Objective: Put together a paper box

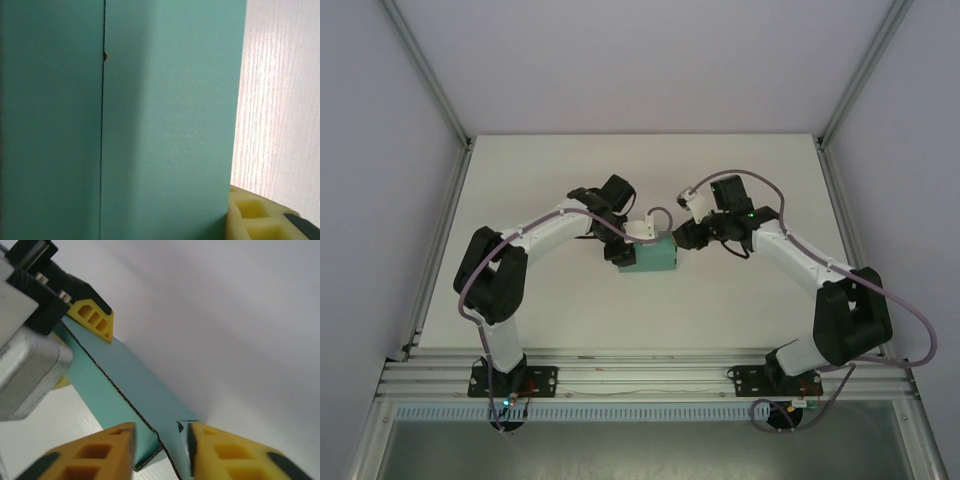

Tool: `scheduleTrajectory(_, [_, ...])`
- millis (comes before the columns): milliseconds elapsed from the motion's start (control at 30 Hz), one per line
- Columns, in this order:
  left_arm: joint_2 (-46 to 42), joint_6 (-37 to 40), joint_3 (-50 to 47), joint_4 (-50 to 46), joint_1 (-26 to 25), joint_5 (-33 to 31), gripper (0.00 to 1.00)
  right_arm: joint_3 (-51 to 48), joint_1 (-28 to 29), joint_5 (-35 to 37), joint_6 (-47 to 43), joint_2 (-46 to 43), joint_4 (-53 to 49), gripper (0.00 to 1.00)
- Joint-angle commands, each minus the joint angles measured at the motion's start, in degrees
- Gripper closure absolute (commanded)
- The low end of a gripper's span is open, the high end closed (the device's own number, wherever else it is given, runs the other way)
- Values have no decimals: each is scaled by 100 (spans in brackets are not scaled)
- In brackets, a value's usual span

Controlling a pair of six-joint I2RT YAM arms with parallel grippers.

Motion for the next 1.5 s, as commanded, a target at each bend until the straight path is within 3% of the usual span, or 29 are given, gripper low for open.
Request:
scheduleTrajectory(0, [220, 83, 70, -129, 29, 84, 56, 251, 49, -54, -48, 62, -107, 80])
scheduleTrajectory(100, [235, 27, 102, -105, 27, 82, 56, 261, 94, -45, -9, 53, -146, 93])
scheduleTrajectory(233, [237, -98, 109, 7, 29, 63, 55, 218, 257, 194, 386, -69, -98, 97])
scheduleTrajectory(467, [244, -242, 159, 117, 20, 114, 55, -744, 786, 1577, 3030, -537, 1908, 100])
scheduleTrajectory(533, [236, -330, 152, 210, 21, 50, 54, -952, 960, 1897, 3358, -558, 2229, 100])
scheduleTrajectory(667, [218, -332, 122, 227, 20, 29, 54, -975, 1194, 2373, 3485, -576, 1985, 100])
scheduleTrajectory(867, [222, -394, 104, 290, 11, -20, 53, -1135, 1279, 2427, 3609, -590, 2000, 100])
scheduleTrajectory(1033, [197, -368, 78, 308, 20, -10, 53, -1497, 1287, 2522, 2716, -576, 2137, 100])
scheduleTrajectory(1300, [157, -455, 67, 366, 20, -23, 50, -2400, 1328, 2315, 2574, -425, 3337, 100])
scheduleTrajectory(1467, [129, -604, 79, 519, 20, -84, 49, -2508, 1405, 2464, 2616, -405, 3476, 100])
